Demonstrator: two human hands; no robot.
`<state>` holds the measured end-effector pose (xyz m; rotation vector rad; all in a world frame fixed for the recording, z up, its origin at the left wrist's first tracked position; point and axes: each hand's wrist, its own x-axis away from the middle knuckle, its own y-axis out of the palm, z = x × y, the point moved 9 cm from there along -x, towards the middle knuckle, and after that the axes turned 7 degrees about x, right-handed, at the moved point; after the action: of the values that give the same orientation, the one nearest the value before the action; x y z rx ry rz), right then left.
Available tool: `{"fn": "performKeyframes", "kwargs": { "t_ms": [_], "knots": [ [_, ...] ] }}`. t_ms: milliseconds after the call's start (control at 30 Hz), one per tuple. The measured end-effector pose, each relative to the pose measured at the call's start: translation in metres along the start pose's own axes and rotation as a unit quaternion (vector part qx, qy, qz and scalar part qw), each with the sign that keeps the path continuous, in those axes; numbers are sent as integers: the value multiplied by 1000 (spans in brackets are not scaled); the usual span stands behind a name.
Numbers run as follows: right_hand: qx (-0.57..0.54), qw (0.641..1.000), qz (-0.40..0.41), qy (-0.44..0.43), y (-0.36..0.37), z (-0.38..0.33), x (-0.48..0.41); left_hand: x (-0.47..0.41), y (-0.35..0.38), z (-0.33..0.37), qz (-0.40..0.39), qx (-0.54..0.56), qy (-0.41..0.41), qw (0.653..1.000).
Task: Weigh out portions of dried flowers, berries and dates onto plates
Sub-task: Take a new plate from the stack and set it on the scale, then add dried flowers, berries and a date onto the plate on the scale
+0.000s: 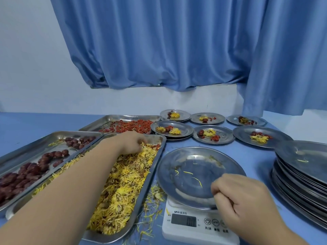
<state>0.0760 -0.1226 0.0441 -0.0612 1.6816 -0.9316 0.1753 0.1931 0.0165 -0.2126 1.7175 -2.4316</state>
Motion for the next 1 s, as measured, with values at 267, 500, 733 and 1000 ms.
{"fn": "performKeyframes", "kwargs": {
  "t_ms": [267, 500, 733, 1000],
  "knots": [
    [-4, 1000, -15, 11, 4, 4, 1, 1, -36, -6, 74, 35, 12, 997],
    [-1, 999, -29, 21, 6, 1, 2, 16, -51, -15, 72, 175, -5, 982],
    [-11, 999, -25, 31, 5, 3, 2, 28, -51, -17, 61, 262, -6, 963],
    [-20, 998, -28, 43, 5, 5, 3, 36, -40, -10, 32, 120, 18, 992]
  ]
}}
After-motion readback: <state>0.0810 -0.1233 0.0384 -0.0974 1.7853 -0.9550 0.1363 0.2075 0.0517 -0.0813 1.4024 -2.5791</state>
